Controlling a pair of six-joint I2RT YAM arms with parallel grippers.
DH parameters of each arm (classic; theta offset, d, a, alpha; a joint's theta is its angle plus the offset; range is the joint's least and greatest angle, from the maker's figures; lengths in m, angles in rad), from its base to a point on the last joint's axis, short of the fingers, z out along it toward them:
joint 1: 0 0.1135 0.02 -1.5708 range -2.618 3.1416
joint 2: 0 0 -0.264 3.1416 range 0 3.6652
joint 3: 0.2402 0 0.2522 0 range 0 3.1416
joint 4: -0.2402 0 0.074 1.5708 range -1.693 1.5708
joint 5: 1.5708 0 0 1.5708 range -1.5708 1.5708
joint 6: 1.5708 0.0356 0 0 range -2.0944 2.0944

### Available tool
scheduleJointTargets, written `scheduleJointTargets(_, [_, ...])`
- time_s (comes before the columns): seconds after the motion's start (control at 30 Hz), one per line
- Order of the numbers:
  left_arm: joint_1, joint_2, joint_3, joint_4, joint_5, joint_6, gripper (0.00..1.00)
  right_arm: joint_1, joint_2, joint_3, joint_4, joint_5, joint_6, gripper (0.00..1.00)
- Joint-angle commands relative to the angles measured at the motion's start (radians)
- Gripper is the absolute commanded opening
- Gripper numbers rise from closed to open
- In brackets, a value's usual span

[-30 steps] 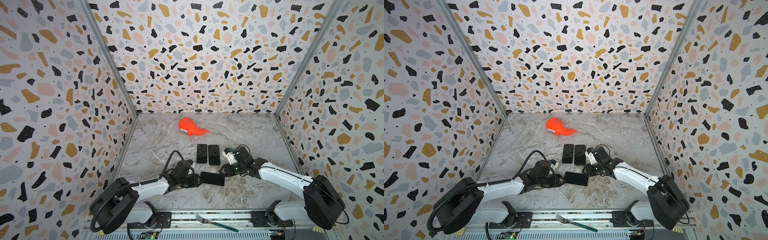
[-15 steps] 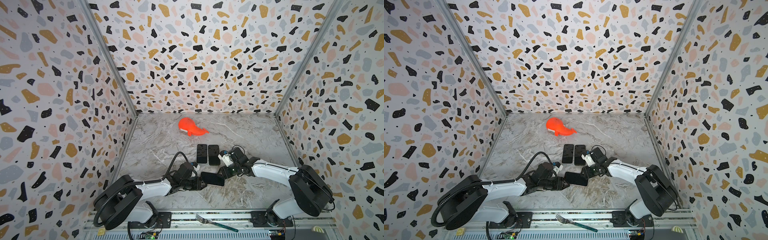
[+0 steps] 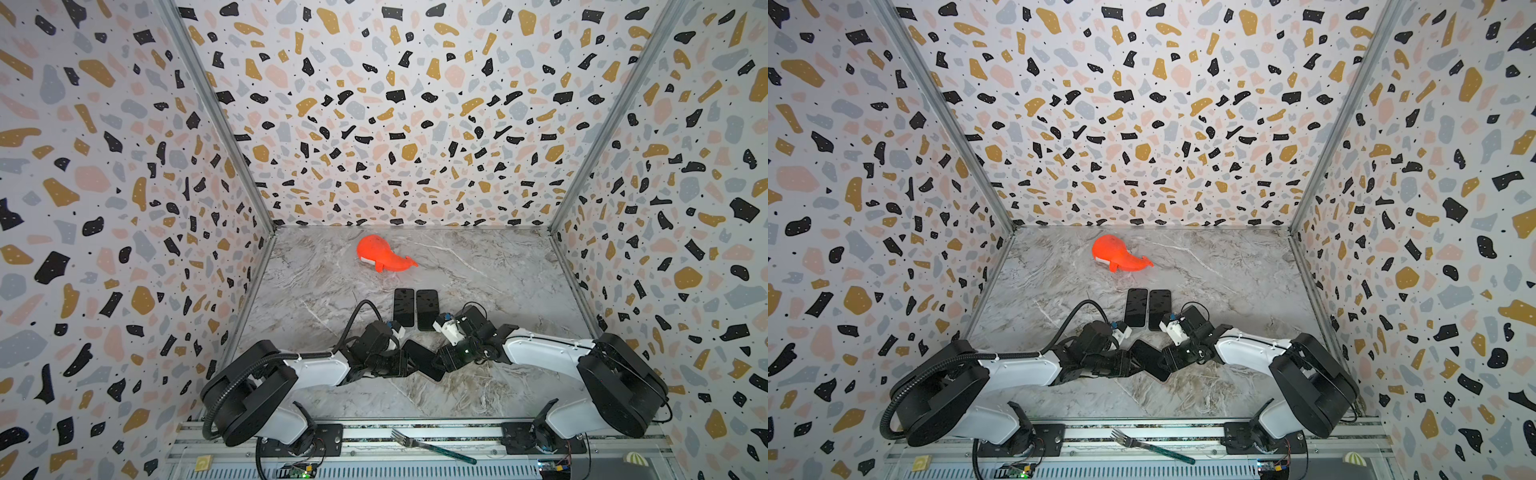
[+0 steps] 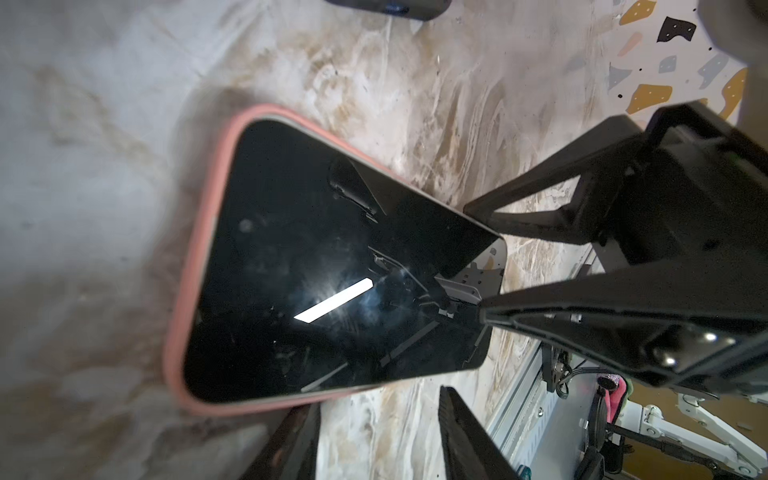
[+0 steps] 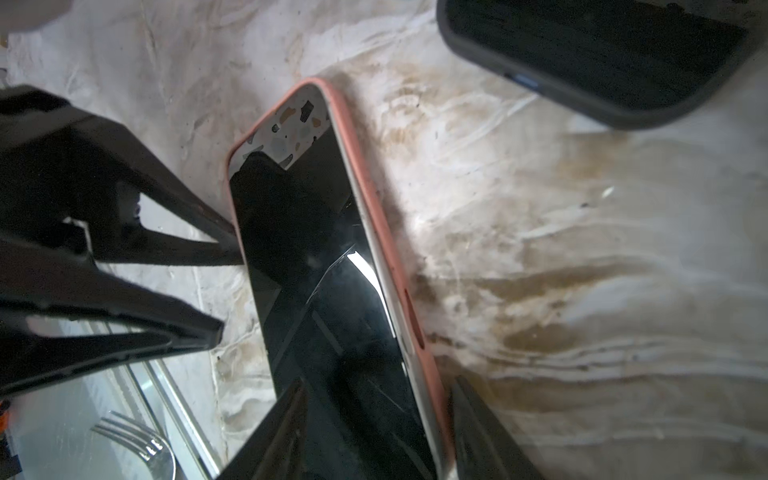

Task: Put the phone into the phone case
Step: 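Pinch the case rim over the phone edges with both grippers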

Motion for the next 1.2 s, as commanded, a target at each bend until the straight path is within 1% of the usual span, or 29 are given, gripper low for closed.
scheduleJointTargets(0.0, [-0.003, 0.022, 0.032, -0.018, -0.014, 0.02, 0.49, 0.034, -0.042, -0.047, 0.022, -0.05, 0.078, 0.54])
scheduleJointTargets(0.13, [-0.003, 0.04, 0.056, -0.031, -0.014, 0.033, 0.49, 0.08, -0.085, -0.087, 0.075, -0.054, 0.144, 0.53])
scheduleJointTargets(0.23, [-0.003, 0.061, 0.064, -0.026, -0.011, 0.035, 0.48, 0.104, -0.101, -0.099, 0.092, -0.043, 0.171, 0.51])
scheduleJointTargets(0.37, [-0.005, 0.073, 0.073, -0.02, -0.012, 0.036, 0.48, 0.12, -0.112, -0.115, 0.116, -0.034, 0.201, 0.46])
scheduleJointTargets(0.47, [-0.002, 0.071, 0.077, -0.034, -0.014, 0.036, 0.46, 0.12, -0.124, -0.116, 0.103, -0.004, 0.22, 0.44])
scheduleJointTargets(0.53, [-0.003, 0.056, 0.07, -0.059, -0.013, 0.034, 0.46, 0.12, -0.142, -0.114, 0.08, 0.024, 0.238, 0.43])
scheduleJointTargets(0.63, [-0.008, 0.0, 0.065, -0.154, -0.022, 0.033, 0.46, 0.12, -0.194, -0.13, 0.067, 0.057, 0.289, 0.43])
scheduleJointTargets(0.7, [-0.011, -0.037, 0.065, -0.223, -0.035, 0.032, 0.46, 0.118, -0.229, -0.15, 0.075, 0.064, 0.329, 0.43])
scheduleJointTargets(0.77, [-0.018, -0.062, 0.059, -0.259, -0.021, 0.011, 0.46, 0.118, -0.262, -0.165, 0.077, 0.068, 0.356, 0.43])
scheduleJointTargets(0.97, [-0.075, -0.107, 0.05, -0.303, -0.005, -0.038, 0.46, 0.119, -0.311, -0.175, 0.057, 0.067, 0.384, 0.43])
scheduleJointTargets(1.17, [-0.108, -0.089, 0.03, -0.259, 0.003, -0.076, 0.45, 0.121, -0.323, -0.198, 0.08, 0.051, 0.399, 0.43])
